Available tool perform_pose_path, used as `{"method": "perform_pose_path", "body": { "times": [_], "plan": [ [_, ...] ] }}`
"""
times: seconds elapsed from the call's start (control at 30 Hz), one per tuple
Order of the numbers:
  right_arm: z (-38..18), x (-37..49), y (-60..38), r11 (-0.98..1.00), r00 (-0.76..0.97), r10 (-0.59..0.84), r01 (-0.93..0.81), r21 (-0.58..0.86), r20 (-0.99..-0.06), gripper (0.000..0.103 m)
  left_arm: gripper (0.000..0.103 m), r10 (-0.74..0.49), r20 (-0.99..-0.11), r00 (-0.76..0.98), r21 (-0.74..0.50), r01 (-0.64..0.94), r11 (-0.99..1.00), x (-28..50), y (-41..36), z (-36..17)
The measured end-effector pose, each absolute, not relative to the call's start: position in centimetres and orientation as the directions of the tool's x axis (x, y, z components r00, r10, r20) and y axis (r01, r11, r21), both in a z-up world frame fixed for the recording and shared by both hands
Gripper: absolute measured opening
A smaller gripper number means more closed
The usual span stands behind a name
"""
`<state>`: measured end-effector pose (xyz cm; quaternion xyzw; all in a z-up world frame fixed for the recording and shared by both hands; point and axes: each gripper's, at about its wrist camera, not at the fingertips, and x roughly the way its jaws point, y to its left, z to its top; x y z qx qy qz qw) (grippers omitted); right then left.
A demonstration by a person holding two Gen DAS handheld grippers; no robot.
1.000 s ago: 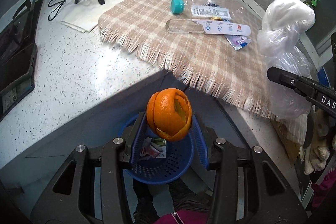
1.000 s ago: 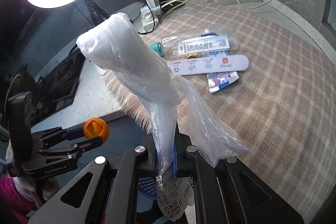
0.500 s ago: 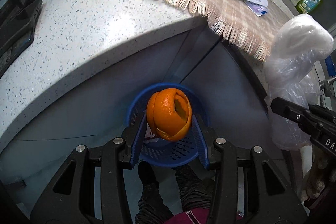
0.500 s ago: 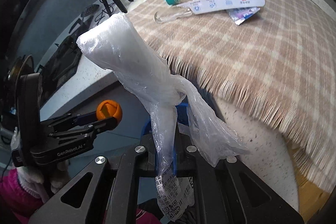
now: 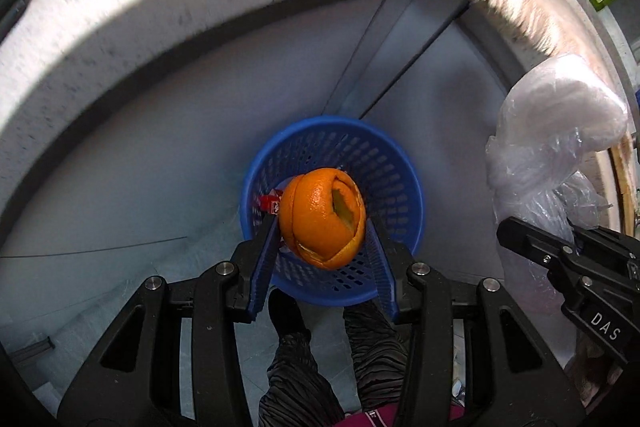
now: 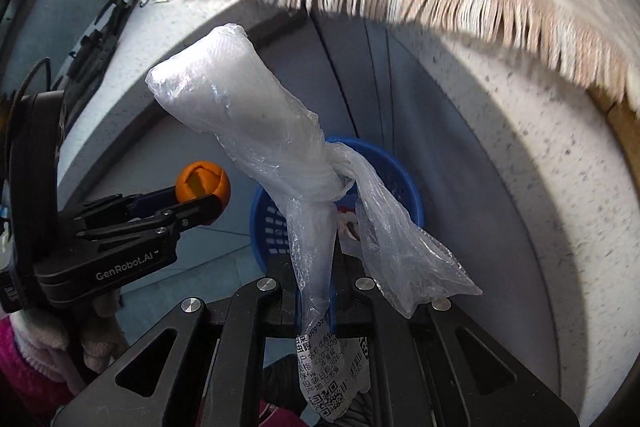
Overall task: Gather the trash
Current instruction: 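Carry the bag and orange peel down over the blue wastebasket, then open both grippers to drop the peel and bag into the basket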
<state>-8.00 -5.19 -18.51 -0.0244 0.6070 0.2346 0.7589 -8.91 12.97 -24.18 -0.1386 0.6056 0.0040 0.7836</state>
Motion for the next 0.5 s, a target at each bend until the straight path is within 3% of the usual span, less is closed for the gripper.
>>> {"method": "perform_pose_path", "body": {
  "times": [0.5],
  "plan": [
    [-23.8,-6.6,-4.1,0.921,0.104,0.251,-0.332,0.204,-0.962,0.007,0.045,-0.153,-0.97,0.188,-0.186,-0.172,0.967,-7.5,11.7,-29.3]
  ]
}}
